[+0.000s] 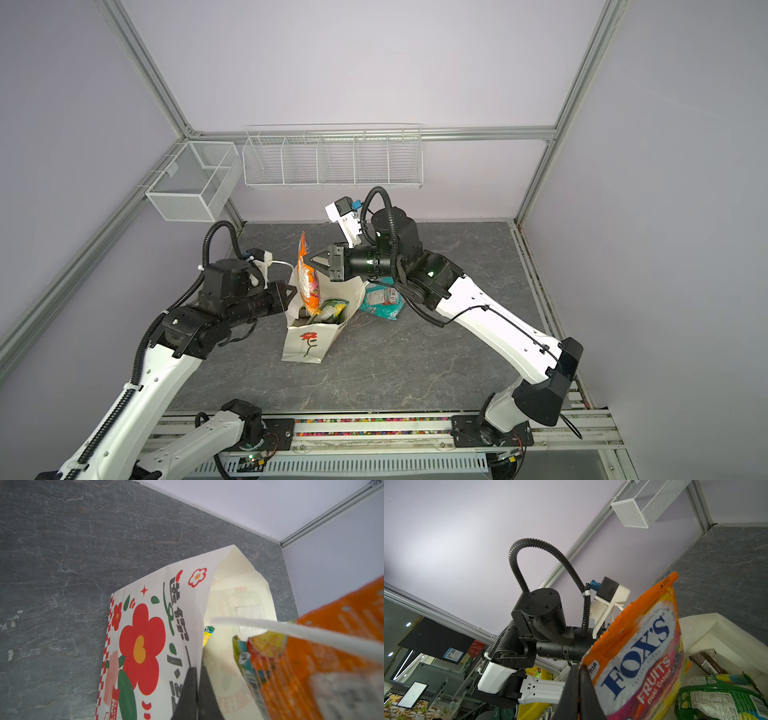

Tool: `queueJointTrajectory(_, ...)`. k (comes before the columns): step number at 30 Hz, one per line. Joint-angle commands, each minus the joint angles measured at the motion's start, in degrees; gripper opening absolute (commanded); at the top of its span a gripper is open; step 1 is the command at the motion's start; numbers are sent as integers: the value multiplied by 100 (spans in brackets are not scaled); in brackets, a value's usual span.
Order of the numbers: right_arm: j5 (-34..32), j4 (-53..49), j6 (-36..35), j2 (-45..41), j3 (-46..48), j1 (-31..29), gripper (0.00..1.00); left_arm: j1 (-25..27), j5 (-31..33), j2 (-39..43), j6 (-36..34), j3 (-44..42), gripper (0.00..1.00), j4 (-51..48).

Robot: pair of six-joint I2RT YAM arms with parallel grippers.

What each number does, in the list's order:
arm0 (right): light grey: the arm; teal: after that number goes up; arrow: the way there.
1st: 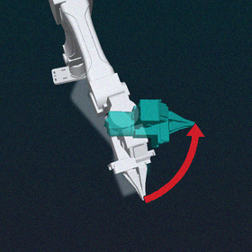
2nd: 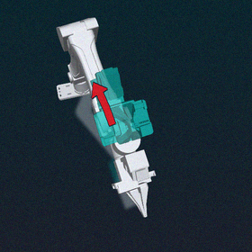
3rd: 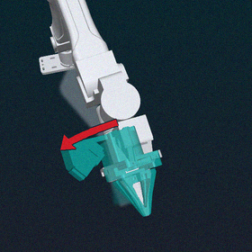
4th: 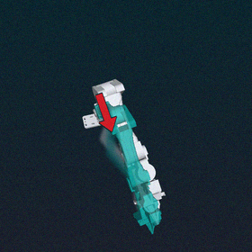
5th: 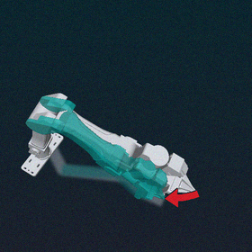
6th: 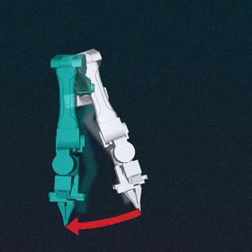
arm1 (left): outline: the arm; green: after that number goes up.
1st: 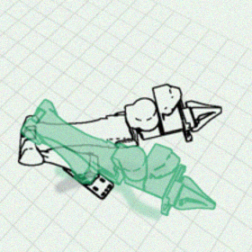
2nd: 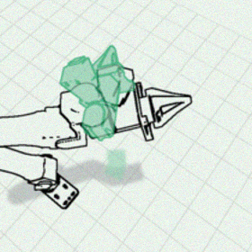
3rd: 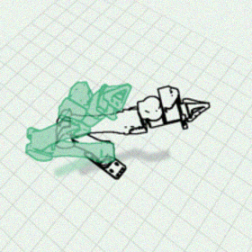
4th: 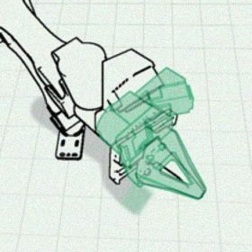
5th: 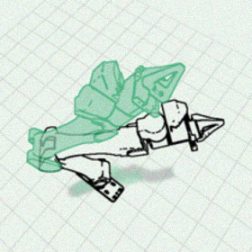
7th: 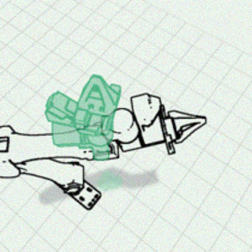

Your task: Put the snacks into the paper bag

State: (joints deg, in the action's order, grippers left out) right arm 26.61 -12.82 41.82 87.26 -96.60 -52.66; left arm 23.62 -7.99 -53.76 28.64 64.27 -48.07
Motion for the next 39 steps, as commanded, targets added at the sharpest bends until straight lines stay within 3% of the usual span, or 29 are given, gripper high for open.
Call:
queueJointTrajectory(1, 11, 582, 127, 23, 76, -42, 7, -24, -52, 112, 29, -46, 0, 146)
queueJointTrajectory(39, -248, 1020, 632, 485, 281, -119, 7, -24, 129, 208, -8, -37, 0, 53)
